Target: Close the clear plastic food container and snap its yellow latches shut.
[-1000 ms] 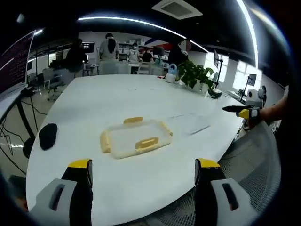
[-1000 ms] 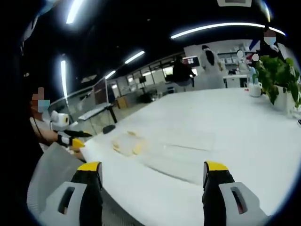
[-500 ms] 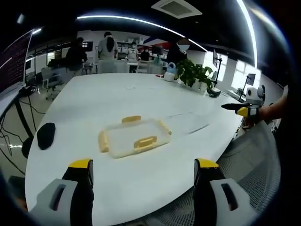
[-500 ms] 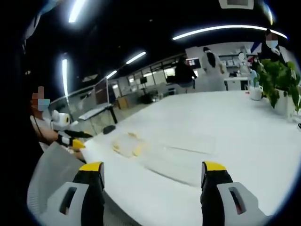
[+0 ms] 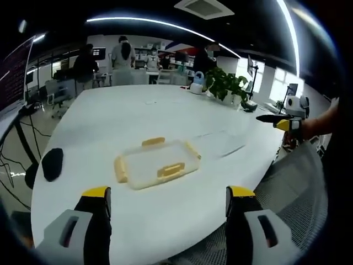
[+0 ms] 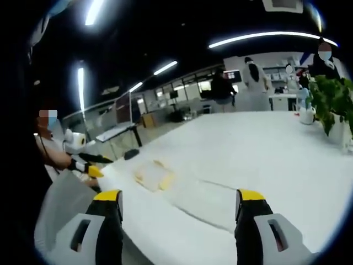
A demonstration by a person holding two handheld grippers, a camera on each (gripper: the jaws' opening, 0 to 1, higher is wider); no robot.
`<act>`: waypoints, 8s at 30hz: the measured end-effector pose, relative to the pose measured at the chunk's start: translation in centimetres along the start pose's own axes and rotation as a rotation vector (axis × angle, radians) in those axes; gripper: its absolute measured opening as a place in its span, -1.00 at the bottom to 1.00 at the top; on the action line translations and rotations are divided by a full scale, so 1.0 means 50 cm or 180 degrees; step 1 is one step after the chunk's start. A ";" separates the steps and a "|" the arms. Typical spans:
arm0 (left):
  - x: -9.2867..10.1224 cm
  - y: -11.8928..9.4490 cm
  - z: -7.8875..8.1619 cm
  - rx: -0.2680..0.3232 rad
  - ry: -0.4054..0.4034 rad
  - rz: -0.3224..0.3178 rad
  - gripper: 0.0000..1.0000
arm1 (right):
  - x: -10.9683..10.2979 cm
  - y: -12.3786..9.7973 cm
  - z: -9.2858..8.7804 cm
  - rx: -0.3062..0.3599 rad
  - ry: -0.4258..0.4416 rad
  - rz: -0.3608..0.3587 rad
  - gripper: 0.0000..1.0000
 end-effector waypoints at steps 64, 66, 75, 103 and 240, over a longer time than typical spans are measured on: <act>-0.111 0.076 0.029 -0.0669 0.0797 -0.0776 0.60 | -0.093 0.211 0.037 -0.0394 -0.0521 0.0576 0.59; -0.111 0.079 0.030 -0.0682 0.0825 -0.0803 0.60 | -0.092 0.215 0.036 -0.0426 -0.0550 0.0600 0.58; -0.122 0.095 0.031 -0.0816 0.1007 -0.0916 0.59 | -0.086 0.240 0.037 -0.0493 -0.0590 0.0640 0.56; -0.166 0.150 0.040 -0.1168 0.1548 -0.1221 0.67 | -0.097 0.332 0.019 -0.1016 -0.1116 0.1018 0.57; -0.197 0.263 0.067 -0.2083 0.2983 -0.1905 -0.21 | -0.066 0.493 -0.047 -0.2716 -0.2305 0.1543 -0.22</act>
Point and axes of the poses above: the point that each gripper's makers call its tool centre point, and the gripper's own axes: y roughly forward along the fingers, x roughly to its right, z roughly out of its top, the point moved 8 cm from there along -y, roughly backward along the fingers
